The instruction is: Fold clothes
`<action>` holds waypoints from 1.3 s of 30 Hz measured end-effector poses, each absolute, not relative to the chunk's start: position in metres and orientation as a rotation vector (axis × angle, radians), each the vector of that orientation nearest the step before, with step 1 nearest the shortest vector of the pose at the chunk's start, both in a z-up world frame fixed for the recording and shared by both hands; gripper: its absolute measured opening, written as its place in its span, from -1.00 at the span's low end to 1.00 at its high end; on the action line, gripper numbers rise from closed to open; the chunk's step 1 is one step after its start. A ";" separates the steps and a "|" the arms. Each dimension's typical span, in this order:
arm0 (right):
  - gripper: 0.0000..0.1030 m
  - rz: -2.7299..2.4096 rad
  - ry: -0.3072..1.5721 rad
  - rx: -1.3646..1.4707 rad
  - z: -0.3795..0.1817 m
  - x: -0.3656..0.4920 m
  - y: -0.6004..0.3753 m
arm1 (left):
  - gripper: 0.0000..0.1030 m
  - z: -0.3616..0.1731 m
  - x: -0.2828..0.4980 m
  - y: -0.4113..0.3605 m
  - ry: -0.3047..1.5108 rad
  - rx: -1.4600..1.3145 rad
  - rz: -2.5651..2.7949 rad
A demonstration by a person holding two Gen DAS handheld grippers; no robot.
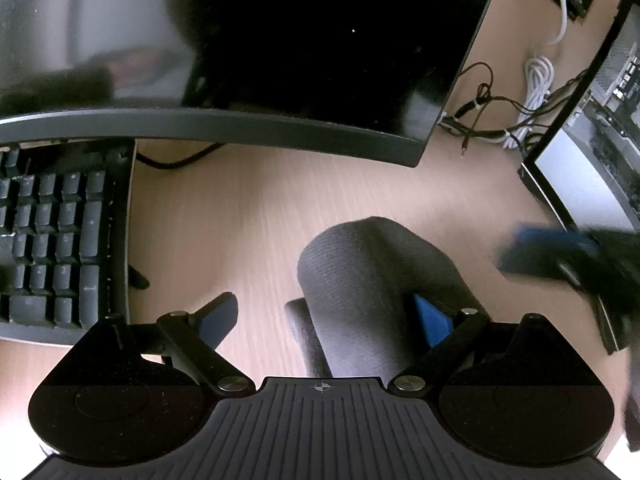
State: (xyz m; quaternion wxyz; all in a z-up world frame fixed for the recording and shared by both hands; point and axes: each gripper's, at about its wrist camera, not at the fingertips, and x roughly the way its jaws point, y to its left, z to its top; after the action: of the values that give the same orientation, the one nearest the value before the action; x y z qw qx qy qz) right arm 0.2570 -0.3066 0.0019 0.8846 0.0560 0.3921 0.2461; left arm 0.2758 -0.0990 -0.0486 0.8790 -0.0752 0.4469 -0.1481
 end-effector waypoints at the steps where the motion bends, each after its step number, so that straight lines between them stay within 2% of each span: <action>1: 0.06 0.534 0.830 0.117 0.001 0.247 -0.309 | 0.87 -0.049 0.276 -0.099 0.931 -0.157 -0.310; 5: 0.05 0.527 0.916 0.145 -0.024 0.233 -0.299 | 0.87 -0.051 0.274 -0.097 0.931 -0.164 -0.312; 10: 0.21 0.466 0.972 0.211 -0.056 0.230 -0.281 | 0.87 -0.048 0.266 -0.094 0.920 -0.147 -0.306; 16: 0.39 0.439 0.872 0.034 -0.051 0.225 -0.266 | 0.87 -0.041 0.258 -0.085 0.918 -0.158 -0.291; 19: 0.41 0.433 0.877 0.025 -0.049 0.234 -0.271 | 0.87 -0.040 0.251 -0.080 0.916 -0.135 -0.283; 23: 0.59 0.413 0.879 0.000 -0.055 0.239 -0.261 | 0.87 -0.049 0.248 -0.074 0.934 -0.127 -0.275; 39: 0.70 0.247 0.830 0.175 -0.029 0.205 -0.244 | 0.99 -0.054 0.270 -0.062 0.928 -0.086 -0.448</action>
State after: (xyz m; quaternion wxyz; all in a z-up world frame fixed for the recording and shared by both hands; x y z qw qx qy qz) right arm 0.2053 -0.2437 -0.0289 0.9041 0.0847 0.4015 0.1194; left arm 0.2703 -0.0619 -0.0541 0.8691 -0.0413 0.4438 -0.2143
